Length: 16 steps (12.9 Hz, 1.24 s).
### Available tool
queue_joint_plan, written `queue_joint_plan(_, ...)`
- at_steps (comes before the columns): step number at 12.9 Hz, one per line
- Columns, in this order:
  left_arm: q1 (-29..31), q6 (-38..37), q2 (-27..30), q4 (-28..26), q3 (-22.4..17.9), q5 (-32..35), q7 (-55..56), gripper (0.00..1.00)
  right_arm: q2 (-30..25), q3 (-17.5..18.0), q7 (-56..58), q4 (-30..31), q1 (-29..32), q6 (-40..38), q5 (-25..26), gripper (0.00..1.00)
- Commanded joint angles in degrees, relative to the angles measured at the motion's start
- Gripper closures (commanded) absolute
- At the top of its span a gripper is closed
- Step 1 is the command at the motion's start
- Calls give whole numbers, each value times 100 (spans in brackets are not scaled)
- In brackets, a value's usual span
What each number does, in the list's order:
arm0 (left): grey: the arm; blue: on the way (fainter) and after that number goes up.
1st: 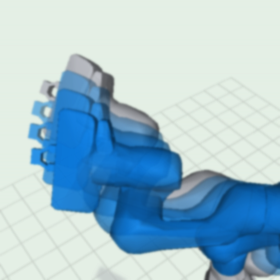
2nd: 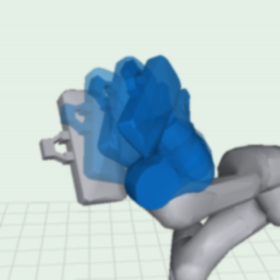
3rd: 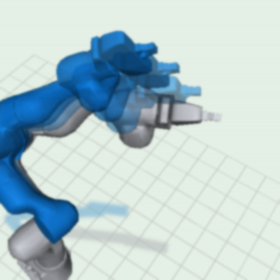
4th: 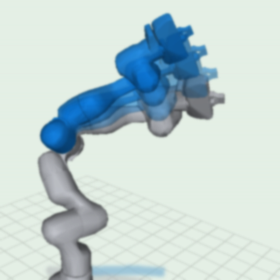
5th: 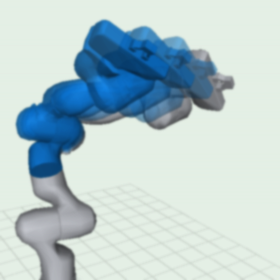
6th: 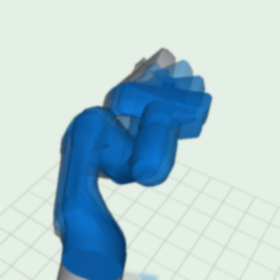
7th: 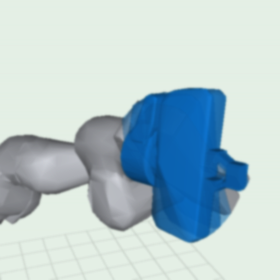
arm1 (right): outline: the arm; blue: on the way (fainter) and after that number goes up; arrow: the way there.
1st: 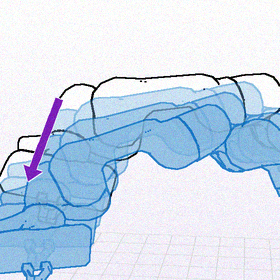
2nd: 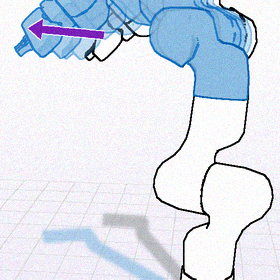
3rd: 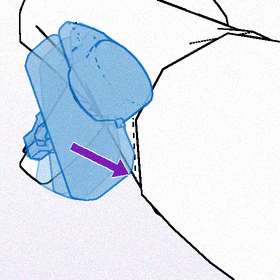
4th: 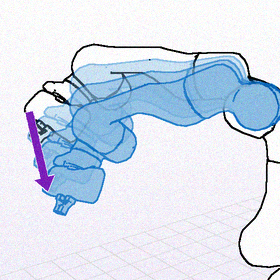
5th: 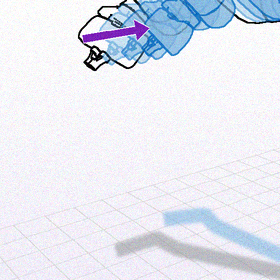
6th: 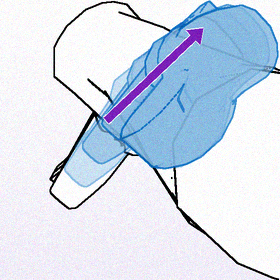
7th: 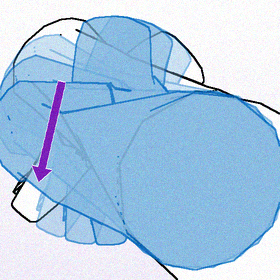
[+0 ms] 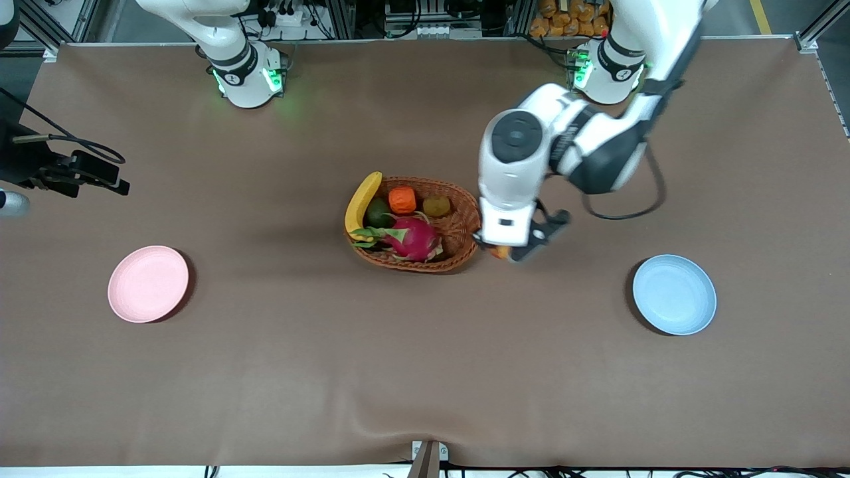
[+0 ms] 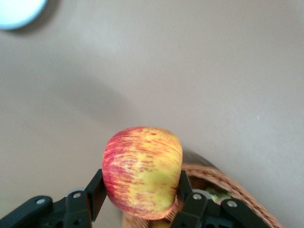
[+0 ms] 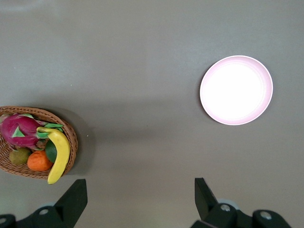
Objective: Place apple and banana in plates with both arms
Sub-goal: 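Carry the apple to the blue plate while the right gripper nears the banana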
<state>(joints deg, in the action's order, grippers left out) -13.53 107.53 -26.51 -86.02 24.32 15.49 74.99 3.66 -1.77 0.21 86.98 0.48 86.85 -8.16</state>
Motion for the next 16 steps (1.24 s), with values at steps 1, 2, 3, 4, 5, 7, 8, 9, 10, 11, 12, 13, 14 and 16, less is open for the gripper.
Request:
queue_joint_plan(1,524,-110,41,24,64,-55,-938,100,108,-7,-3,82,-117,-28,-80,0)
queue_joint_plan(2,718,-110,41,7,64,-55,-1316,100,204,-7,-12,231,-214,-2,-115,0)
queue_joint_plan(3,894,-110,41,7,55,-55,-1677,100,353,-7,-3,415,-319,59,-281,0)
queue_joint_plan(4,1087,-110,41,7,64,-55,-2002,100,572,-7,-3,538,-407,112,-465,0)
queue_joint_plan(5,1289,-110,32,-2,64,-55,-2380,100,792,-7,5,627,-538,130,-589,0)
queue_joint_plan(7,1720,-110,6,-55,64,-55,-3013,100,1048,-7,-3,811,-828,139,-818,0)
queue_joint_plan(8,1878,-101,-11,-64,55,-55,-3286,100,1093,-16,-3,925,-1047,191,-853,0)
queue_joint_plan(9,2037,-101,-38,-72,55,-46,-3532,100,1084,-7,-3,1066,-1171,322,-862,0)
queue_joint_plan(10,2186,-75,-90,-90,55,-37,-3735,100,1093,-7,-3,1171,-1260,489,-941,0)
queue_joint_plan(11,2327,-31,-117,-142,55,-37,-3972,100,1093,-7,-3,1346,-1408,708,-1150,0)
queue_joint_plan(12,2459,39,-187,-212,55,-20,-4148,100,1093,-7,-3,1592,-1506,980,-1300,0)
queue_joint_plan(13,2599,223,-196,-413,47,7,-4237,100,1093,-7,-12,1794,-1620,1200,-1371,0)
queue_joint_plan(14,2714,555,-196,-711,47,24,-4325,100,1093,-7,-12,1944,-1760,1350,-1477,0)
queue_joint_plan(16,3030,1005,-213,-1064,47,33,-4632,100,1093,-16,-588,2104,-2024,1658,-1530,0)
